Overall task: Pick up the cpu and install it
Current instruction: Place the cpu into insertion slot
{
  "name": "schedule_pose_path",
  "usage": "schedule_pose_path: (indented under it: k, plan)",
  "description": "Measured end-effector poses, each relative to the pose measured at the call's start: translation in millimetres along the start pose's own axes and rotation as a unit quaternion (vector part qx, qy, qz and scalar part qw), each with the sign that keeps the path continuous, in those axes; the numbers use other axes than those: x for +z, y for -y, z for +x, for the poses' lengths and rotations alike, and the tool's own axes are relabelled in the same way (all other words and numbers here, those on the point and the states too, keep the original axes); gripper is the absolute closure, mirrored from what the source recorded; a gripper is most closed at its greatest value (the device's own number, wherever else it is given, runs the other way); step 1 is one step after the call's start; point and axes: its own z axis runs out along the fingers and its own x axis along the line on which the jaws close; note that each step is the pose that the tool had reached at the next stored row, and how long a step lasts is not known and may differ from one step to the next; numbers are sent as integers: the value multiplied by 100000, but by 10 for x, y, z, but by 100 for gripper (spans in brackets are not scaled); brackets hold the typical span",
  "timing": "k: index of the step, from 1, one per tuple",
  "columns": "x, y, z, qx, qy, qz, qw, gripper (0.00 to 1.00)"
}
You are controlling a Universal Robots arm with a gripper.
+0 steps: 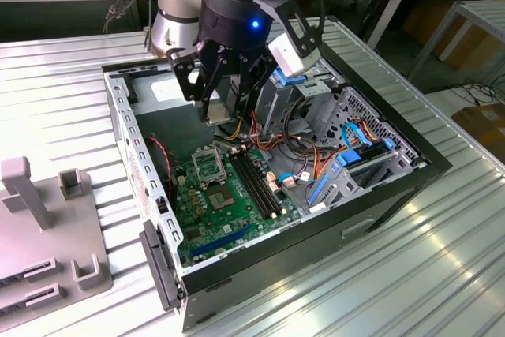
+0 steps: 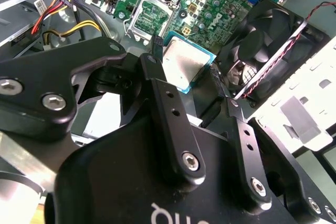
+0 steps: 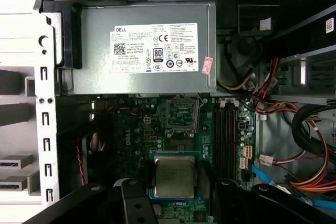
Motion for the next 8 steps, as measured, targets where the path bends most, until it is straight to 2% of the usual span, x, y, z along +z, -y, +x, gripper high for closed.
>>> schedule_pose_path:
  k: [8]
  plan:
    - [34, 0, -1, 0, -2, 0, 100000, 53]
